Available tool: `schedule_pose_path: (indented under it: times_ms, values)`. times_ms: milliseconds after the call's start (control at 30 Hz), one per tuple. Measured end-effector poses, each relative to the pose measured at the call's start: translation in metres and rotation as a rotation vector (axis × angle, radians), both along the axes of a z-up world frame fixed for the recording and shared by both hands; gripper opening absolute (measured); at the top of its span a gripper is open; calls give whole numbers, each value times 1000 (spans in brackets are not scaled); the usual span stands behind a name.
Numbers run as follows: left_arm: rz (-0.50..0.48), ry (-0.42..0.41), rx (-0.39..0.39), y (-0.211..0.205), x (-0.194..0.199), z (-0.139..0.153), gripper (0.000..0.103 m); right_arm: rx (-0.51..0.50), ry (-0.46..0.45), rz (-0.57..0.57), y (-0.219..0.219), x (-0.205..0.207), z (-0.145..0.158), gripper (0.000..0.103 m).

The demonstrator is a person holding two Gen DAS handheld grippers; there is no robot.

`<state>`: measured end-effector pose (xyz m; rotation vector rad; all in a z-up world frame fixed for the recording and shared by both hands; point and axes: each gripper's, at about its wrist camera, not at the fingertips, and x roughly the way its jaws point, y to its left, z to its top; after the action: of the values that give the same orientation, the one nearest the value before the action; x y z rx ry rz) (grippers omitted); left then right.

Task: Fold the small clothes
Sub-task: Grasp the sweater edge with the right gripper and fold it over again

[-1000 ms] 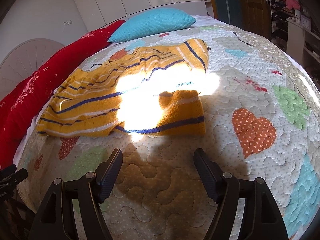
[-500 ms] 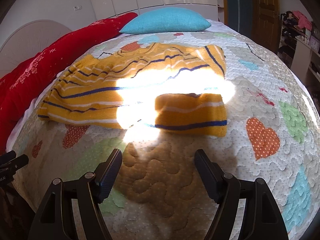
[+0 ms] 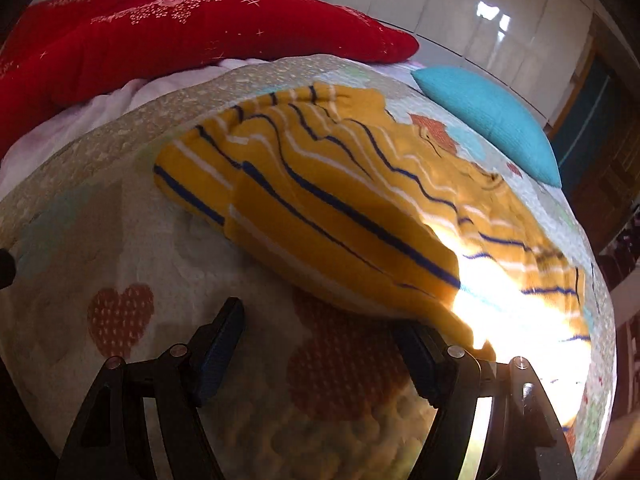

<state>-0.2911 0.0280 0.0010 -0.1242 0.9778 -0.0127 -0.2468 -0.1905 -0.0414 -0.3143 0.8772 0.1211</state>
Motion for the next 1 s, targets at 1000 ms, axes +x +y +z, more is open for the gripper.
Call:
schedule_pose_path:
  times_ms: [1000]
  values:
    - [-93, 21, -312, 8, 50, -7, 87, 74, 5, 32, -22, -37, 40, 71]
